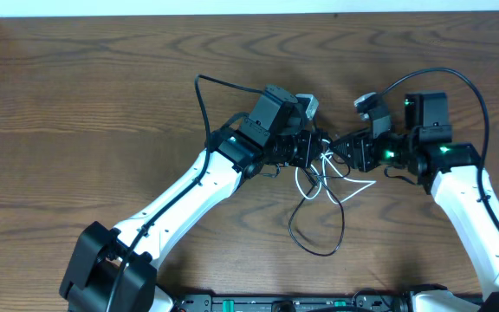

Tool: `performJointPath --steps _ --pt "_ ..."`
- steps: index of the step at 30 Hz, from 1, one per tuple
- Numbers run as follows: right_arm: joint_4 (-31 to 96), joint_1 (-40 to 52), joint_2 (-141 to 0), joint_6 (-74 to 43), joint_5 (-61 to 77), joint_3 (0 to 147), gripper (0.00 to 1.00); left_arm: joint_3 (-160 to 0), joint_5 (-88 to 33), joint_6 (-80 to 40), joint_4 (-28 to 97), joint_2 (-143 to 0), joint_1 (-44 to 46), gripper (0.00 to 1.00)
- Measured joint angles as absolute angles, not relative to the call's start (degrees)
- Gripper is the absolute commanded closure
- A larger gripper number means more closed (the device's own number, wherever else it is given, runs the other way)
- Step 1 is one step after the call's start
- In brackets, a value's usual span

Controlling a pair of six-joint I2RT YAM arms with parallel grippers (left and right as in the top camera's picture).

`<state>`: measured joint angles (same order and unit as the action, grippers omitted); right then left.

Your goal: Untangle cables

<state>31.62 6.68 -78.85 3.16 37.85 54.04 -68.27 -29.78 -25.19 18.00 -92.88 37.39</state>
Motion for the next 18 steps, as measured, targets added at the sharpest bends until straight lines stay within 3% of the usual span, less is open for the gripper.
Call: performJointPath --steps 2,7,14,18 --pt "31.59 7.62 -78.85 3.40 37.85 54.04 0.59 -68.27 -30.20 -25.19 17.87 -92.88 37.39 0.93" --pt "31.59 8.54 -78.85 3.44 36.07 54.04 0.59 -68.27 -33.45 -25.06 16.80 -92.88 37.28 0.93" --pt "31.00 8.60 -78.85 3.44 33.67 54.04 0.60 -68.27 -38.61 -24.95 16.43 -92.88 37.30 0.93" --pt "30.65 8.60 -78.85 3.62 32.88 54.04 0.68 -68.27 -40.60 -23.94 16.45 -92.88 37.28 0.93"
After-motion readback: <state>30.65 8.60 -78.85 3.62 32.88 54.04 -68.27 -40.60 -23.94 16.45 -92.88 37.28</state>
